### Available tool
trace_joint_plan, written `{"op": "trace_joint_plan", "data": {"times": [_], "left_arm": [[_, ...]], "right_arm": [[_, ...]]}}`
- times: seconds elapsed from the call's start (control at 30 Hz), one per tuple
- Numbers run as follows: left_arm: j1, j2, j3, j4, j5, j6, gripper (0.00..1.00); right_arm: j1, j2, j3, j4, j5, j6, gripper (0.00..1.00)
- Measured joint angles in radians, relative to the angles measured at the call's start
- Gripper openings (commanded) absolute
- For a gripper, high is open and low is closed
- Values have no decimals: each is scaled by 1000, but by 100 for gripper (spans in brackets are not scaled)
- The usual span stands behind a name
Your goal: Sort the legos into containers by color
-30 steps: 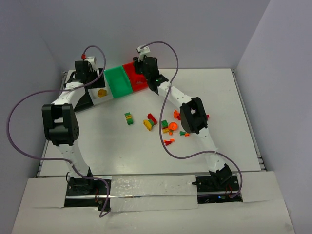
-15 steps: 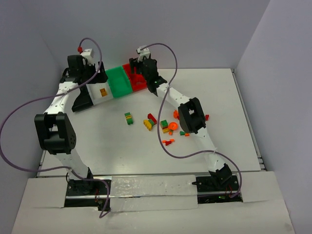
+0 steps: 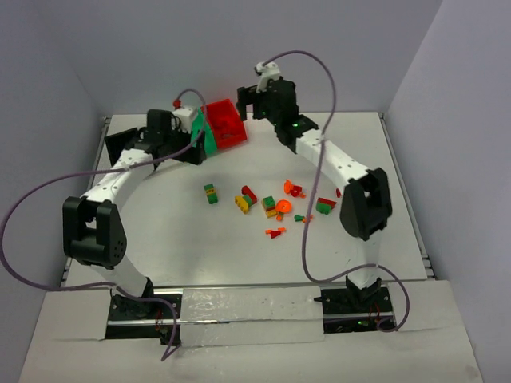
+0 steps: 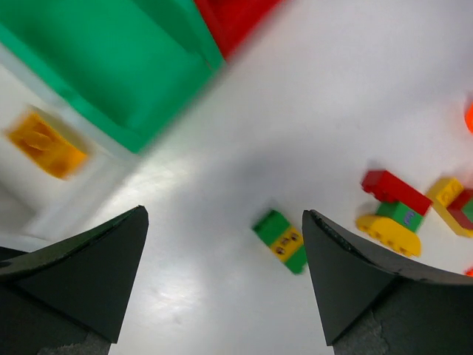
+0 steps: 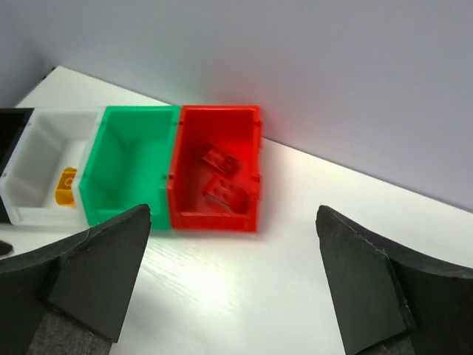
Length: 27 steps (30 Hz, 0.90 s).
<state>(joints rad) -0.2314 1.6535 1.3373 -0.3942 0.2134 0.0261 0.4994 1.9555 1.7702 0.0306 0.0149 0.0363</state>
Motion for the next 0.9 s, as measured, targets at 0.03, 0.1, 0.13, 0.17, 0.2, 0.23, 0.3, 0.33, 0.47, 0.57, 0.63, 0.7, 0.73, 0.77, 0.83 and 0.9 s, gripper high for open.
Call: {"op": "trace_joint_plan", "data": {"times": [0.03, 0.1, 0.13, 0.17, 0.2, 0.23, 0.3, 0.33, 0.47, 0.57, 0.63, 0.7, 0.73, 0.77, 0.83, 0.9], "left_arm": [[-37, 0, -24, -11, -37, -34, 99], [-92, 3, -45, -50, -105, -100, 99], [-113, 7, -47, -68, -135, -135, 99], [-131, 11, -47, -82, -162, -170, 99], [-144, 18, -45, -97, -186, -202, 98], [-153, 25, -41, -115, -207, -233, 89], [-163, 51, -25, -158, -238, -294, 83], [-164, 63, -13, -181, -249, -321, 82], [-163, 152, 18, -243, -264, -397, 84], [-164, 206, 26, -281, -262, -429, 85], [-164, 231, 38, -301, -262, -440, 85], [-165, 247, 48, -313, -261, -445, 85], [-167, 249, 50, -315, -261, -446, 85], [-169, 249, 51, -317, -261, -446, 84], [-175, 249, 50, -318, -261, -449, 83], [-184, 249, 42, -314, -260, -450, 83]], "right_arm": [[-21, -57, -47, -11, 0, 3, 100], [-65, -148, -131, -26, 6, 12, 100], [-89, -189, -178, -23, 11, 16, 100], [-110, -226, -228, -28, 19, 21, 100], [-128, -259, -276, -37, 25, 25, 100], [-141, -287, -324, -49, 30, 27, 100], [-154, -323, -396, -72, 38, 33, 100], [-156, -334, -423, -81, 41, 36, 100], [-157, -357, -490, -120, 41, 50, 100], [-157, -371, -506, -130, 39, 56, 100], [-157, -381, -508, -131, 36, 59, 100], [-157, -391, -508, -131, 34, 60, 100], [-157, -396, -508, -131, 33, 60, 100], [-157, -398, -508, -131, 32, 60, 100], [-157, -401, -508, -131, 29, 60, 100], [-157, -401, -508, -131, 28, 60, 100]]}}
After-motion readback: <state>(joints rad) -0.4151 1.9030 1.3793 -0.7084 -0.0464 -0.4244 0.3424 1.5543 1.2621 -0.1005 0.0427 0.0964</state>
